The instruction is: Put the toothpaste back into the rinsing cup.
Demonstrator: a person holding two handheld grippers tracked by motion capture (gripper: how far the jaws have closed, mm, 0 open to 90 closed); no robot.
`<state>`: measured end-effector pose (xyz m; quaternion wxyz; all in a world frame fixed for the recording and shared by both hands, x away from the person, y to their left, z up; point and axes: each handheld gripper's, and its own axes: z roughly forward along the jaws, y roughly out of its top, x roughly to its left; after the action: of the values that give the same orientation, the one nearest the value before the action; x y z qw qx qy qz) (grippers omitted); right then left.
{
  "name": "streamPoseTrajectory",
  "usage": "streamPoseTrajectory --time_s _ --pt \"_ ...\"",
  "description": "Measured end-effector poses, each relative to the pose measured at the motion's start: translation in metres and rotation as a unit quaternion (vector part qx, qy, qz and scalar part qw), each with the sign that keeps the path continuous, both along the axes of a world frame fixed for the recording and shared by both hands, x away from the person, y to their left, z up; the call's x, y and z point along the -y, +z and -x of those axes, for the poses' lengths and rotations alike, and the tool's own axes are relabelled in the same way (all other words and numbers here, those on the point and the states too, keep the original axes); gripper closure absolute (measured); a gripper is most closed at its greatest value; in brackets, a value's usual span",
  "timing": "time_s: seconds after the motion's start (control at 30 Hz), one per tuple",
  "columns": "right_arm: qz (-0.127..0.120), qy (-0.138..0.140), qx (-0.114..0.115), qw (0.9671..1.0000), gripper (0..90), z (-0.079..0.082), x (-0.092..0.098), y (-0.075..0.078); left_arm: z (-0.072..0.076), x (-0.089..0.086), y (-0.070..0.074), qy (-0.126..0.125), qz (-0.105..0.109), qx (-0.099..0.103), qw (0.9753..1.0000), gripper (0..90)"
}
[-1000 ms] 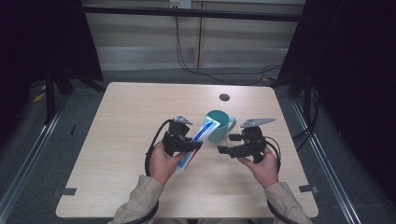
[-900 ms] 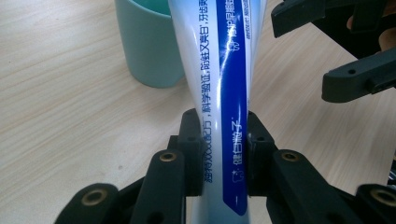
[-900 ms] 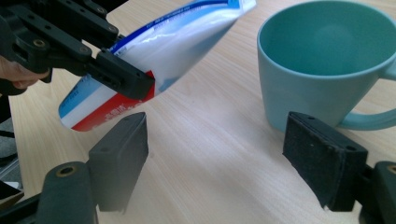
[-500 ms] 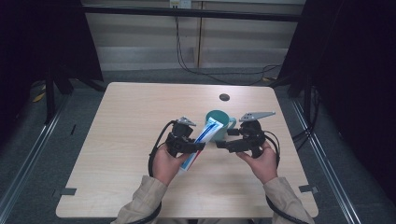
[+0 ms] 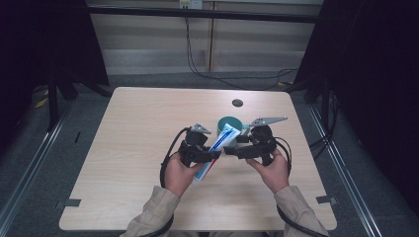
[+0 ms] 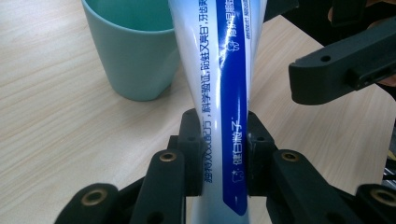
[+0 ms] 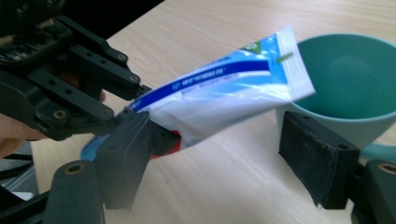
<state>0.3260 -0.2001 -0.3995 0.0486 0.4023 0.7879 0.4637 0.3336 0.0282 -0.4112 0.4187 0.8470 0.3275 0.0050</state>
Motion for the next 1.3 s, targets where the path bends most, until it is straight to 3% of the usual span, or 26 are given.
streamPoseTrajectory --time_s 0.4,0.63,0.77,1.0,1.1,1.17,1.3 --pt "-0.021 -0.007 -0.005 0.9997 33.3 -0.004 -0.002 0.006 0.004 0.007 0.001 -0.006 0.01 0.011 0.9999 74.2" --pt "-0.042 -0.017 -0.028 0.9986 35.3 -0.006 -0.001 0.002 0.005 0.009 0.001 -0.003 0.016 0.016 0.9997 74.2" --pt "-0.07 -0.025 -0.036 0.9966 35.1 -0.007 -0.001 0.0 0.005 0.01 0.002 0.001 0.021 0.018 0.9996 74.2" --pt "-0.132 -0.058 -0.064 0.9875 40.2 -0.009 0.0 -0.005 0.007 0.013 0.002 0.01 0.032 0.026 0.9991 74.2" --pt "-0.161 -0.074 -0.084 0.9805 44.1 -0.01 0.002 -0.009 0.007 0.014 0.002 0.016 0.035 0.026 0.9989 74.1" --pt "-0.186 -0.084 -0.099 0.9739 46.5 -0.011 0.004 -0.012 0.008 0.017 0.002 0.02 0.034 0.027 0.9989 74.1" --pt "-0.207 -0.096 -0.108 0.9676 50.5 -0.011 0.007 -0.015 0.007 0.02 0.003 0.022 0.032 0.029 0.9988 74.0"
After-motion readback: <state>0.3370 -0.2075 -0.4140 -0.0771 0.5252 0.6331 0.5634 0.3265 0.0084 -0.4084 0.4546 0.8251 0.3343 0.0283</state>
